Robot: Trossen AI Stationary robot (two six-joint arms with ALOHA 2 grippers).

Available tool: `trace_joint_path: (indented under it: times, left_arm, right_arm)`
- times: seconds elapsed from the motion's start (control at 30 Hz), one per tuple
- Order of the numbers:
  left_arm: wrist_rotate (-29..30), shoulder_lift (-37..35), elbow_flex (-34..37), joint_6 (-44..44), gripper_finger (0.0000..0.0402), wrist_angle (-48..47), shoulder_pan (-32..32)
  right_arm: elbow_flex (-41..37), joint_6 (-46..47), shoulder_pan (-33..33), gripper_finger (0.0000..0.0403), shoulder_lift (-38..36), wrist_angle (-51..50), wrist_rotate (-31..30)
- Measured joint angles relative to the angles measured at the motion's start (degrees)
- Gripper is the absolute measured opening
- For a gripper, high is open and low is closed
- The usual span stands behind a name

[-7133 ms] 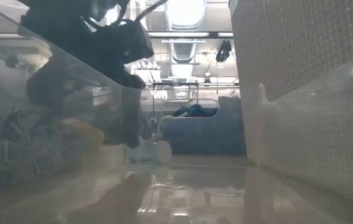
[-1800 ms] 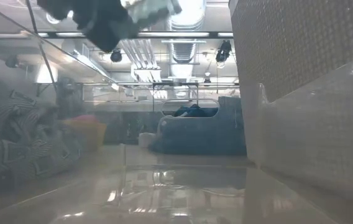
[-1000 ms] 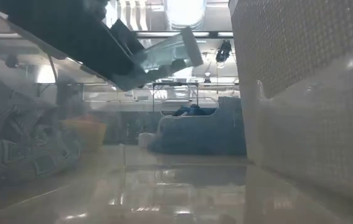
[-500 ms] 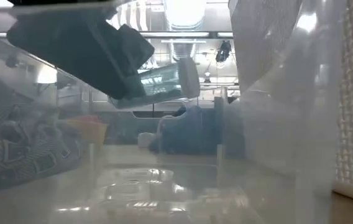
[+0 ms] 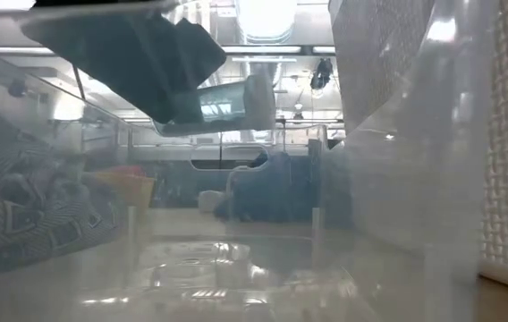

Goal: Pick & Place Medicine items
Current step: Put the blue pill bottle into the transparent bin

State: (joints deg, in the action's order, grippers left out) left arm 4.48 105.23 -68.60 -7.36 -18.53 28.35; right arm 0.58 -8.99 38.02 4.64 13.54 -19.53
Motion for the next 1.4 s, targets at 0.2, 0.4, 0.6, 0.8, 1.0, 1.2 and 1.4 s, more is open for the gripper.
trace_joint_path:
  times: [0.2,0.4,0.6,0.8,1.0,1.2,1.4]
  left_arm:
    - [-2.45,2.45,-0.84,-0.11,0.0120,-3.18,-1.96]
    - [-2.61,6.70,-6.36,-0.06,0.0120,-9.94,-2.91]
    - [-2.41,9.07,-9.62,1.16,0.0120,-11.81,-3.16]
    - [-2.40,9.31,-9.94,1.40,0.0120,-12.65,-3.33]
    - [-2.39,9.31,-9.94,0.25,0.0120,-13.02,-3.33]
    - [-2.35,9.29,-9.94,-1.83,0.0119,-14.47,-3.39]
    - [-2.18,9.29,-9.92,-2.97,0.0126,-14.62,-3.42]
  right_arm:
    - [0.00,0.00,0.02,0.0008,0.00,-0.02,-0.02]
    - [0.00,0.00,0.00,0.0008,-0.01,-0.01,0.01]
    - [0.00,0.00,0.02,0.0008,-0.02,-0.04,-0.02]
    - [0.00,0.00,0.01,0.0008,0.02,-0.01,0.00]
    - [0.00,0.00,0.00,0.0008,0.02,0.00,0.00]
    - [0.00,0.00,0.02,0.0008,0.02,0.00,0.00]
    - [0.00,0.00,0.02,0.0008,0.02,0.00,0.00]
